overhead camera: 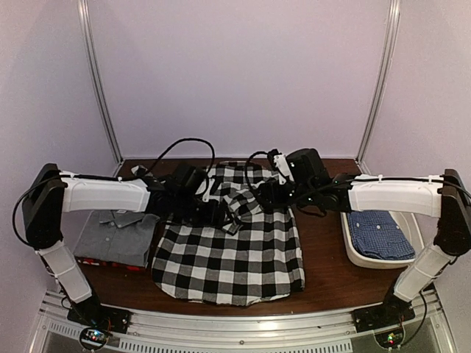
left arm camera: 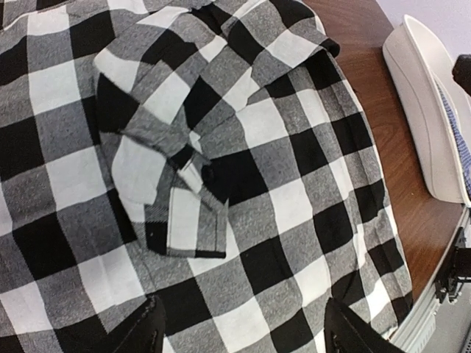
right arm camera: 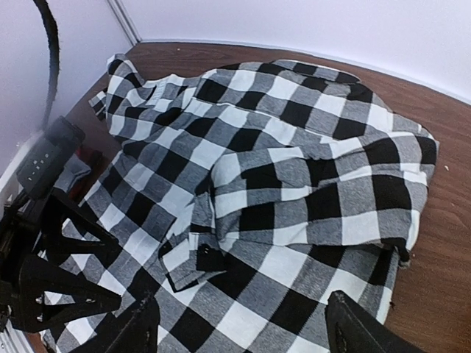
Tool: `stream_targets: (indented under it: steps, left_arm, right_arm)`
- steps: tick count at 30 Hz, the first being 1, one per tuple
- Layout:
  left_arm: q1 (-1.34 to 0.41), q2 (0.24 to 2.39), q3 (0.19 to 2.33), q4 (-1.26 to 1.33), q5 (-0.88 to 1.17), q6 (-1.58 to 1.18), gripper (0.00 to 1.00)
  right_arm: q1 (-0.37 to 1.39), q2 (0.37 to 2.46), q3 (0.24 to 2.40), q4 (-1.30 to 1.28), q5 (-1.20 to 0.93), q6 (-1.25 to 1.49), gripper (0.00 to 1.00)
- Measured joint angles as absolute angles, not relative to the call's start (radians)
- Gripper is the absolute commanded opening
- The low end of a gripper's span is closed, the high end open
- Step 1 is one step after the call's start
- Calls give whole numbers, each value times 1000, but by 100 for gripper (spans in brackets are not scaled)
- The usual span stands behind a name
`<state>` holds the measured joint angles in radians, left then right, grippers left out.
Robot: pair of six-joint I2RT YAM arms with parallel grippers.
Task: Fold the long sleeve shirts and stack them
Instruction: Pick up the sleeve from the center of the board.
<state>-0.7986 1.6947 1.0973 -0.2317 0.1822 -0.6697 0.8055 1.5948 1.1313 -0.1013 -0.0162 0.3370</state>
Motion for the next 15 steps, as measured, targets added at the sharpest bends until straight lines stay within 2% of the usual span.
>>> stream_targets:
  steps: [8, 15]
  left_arm:
    - [-918, 1957, 1418, -395, -73, -662, 70]
    - [-928, 2094, 1546, -514, -175, -657, 65]
  right_arm:
    - [767, 1384, 941, -68, 68, 382, 79]
    - [755, 1272, 845, -30, 97, 398, 79]
